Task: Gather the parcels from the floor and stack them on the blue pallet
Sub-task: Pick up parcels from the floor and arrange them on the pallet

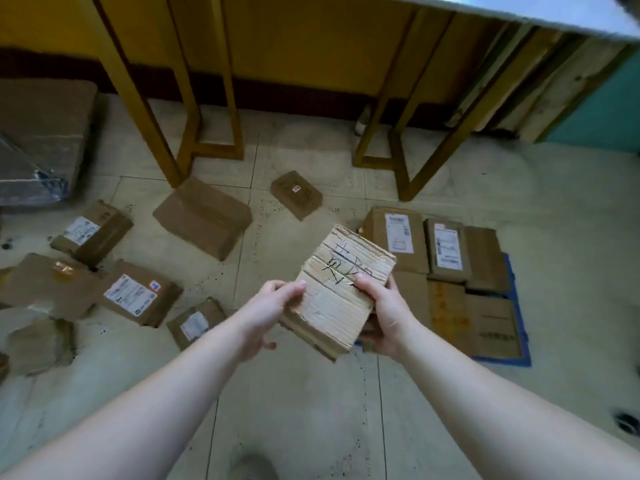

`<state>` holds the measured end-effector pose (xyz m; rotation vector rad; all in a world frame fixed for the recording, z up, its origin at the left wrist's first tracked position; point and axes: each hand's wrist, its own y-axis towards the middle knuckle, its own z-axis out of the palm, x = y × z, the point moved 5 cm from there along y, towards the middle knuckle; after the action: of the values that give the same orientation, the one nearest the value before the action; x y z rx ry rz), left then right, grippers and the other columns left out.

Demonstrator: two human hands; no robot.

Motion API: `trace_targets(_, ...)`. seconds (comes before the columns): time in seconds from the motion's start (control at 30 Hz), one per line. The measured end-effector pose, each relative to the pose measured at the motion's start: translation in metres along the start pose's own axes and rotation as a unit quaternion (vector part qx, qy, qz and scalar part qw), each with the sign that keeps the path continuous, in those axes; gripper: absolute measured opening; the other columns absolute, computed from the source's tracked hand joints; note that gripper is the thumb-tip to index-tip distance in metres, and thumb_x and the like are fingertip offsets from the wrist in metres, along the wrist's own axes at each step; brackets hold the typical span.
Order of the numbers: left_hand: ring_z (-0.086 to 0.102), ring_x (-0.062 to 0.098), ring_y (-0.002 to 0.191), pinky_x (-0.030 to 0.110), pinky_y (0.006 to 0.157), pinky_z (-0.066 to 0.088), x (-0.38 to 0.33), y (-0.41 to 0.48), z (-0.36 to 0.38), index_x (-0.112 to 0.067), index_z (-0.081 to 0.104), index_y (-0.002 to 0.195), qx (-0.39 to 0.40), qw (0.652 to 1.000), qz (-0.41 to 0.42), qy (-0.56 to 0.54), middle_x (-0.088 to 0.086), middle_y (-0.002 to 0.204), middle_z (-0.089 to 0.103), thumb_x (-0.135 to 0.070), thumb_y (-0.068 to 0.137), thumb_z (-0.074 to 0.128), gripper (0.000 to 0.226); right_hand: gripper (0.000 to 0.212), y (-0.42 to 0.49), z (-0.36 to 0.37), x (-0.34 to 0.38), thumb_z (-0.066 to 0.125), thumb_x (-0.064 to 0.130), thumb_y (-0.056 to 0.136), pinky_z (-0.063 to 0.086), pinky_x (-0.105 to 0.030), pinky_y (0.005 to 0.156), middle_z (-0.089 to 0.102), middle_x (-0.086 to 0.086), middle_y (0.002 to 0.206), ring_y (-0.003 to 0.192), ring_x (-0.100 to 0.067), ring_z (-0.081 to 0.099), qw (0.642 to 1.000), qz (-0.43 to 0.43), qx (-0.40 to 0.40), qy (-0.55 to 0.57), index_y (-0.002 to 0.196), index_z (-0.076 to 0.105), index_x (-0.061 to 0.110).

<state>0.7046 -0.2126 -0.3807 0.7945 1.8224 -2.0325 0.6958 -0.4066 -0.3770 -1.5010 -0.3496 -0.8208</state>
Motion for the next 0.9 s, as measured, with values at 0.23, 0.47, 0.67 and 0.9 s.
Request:
trace_targets(0.23,0.058,0.014,0.075,0.031,0.066,0.04,0.034,-0.008,0.141,-0.04,0.046,0.121,0.086,0.993,0.015,0.081,-0.009,0.105,0.065,-0.04,0.086,0.059,0.038,0.019,-0.046,-0.131,-0.038,0.064,0.043,0.086,0.055,-0.031,0.062,0.073,0.014,0.091,0.081,-0.01,0.07,0.997,-0.018,-0.073,-0.007,0.104,0.062,0.039)
trace_targets(0.47,0.06,0.019,0.089,0.039,0.072,0.045,0.081,-0.027,0.298,-0.055,0.043,0.119,0.111,0.989,0.011,0.098,-0.011,0.113,0.064,-0.045,0.09,0.049,0.031,0.033,-0.106,-0.274,-0.088,0.056,0.051,0.088,0.055,-0.05,0.077,0.063,0.0,0.116,0.105,-0.026,0.06,0.995,0.091,-0.027,-0.016,0.118,0.049,0.04)
trace_targets(0.67,0.059,0.022,0.097,0.042,0.073,0.047,0.102,-0.048,0.438,-0.05,0.039,0.127,0.145,0.976,0.013,0.163,-0.007,0.121,0.059,-0.049,0.093,0.045,0.035,0.021,-0.146,-0.411,-0.083,0.054,0.039,0.093,0.054,-0.053,0.082,0.064,0.001,0.111,0.099,-0.026,0.062,0.994,0.041,-0.103,0.007,0.114,0.053,0.037)
trace_targets(0.9,0.057,0.022,0.1,0.052,0.083,0.048,0.098,-0.049,0.561,-0.054,0.026,0.131,0.155,0.962,0.047,0.22,-0.011,0.114,0.056,-0.051,0.094,0.04,0.04,0.038,-0.159,-0.519,-0.066,0.048,0.036,0.096,0.057,-0.048,0.079,0.059,0.009,0.119,0.097,-0.019,0.06,0.971,-0.074,-0.221,-0.048,0.132,0.037,0.043)
